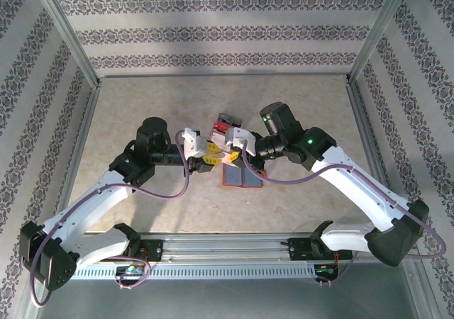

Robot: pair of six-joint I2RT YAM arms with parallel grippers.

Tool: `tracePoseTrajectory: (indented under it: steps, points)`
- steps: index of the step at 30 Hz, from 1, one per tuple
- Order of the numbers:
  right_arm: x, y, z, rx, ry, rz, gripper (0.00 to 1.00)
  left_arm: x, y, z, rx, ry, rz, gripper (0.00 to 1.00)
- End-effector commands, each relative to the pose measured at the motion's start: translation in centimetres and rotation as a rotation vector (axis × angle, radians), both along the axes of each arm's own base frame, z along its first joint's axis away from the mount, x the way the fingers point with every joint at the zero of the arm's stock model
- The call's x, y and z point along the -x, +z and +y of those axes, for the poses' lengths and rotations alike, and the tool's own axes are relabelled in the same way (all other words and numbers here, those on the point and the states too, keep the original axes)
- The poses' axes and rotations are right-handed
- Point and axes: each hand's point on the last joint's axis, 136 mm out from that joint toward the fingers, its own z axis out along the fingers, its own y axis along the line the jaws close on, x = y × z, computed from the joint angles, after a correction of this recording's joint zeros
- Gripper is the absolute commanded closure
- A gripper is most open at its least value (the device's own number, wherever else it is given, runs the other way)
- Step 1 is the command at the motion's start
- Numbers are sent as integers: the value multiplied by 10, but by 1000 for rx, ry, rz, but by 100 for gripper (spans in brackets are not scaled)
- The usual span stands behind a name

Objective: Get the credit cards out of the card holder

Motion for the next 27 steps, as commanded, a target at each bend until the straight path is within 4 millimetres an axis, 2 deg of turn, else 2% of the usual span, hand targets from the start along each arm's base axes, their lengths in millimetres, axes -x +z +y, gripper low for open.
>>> tracePoseTrajectory:
  steps: [1,6,14,19,23,27]
  points:
    - [-8,-1,-1,8,-25,29,100,-5,1,8,0,82,-66,54]
    - [-33,-13,-3,59,-99,60,100,-15,-15,31,-35,258,-75,36]
    - [-93,-44,-4,208,-221,156,100,-33,-50,90,-90,656,23,26]
    - [-130,-74,-2,344,-271,225,100,-40,-66,129,-68,905,96,17]
    - [-152,-98,-1,431,-293,283,100,-44,-84,152,-48,1048,150,12]
    - [-166,-117,3,475,-312,335,100,-43,-101,166,-40,1142,215,10]
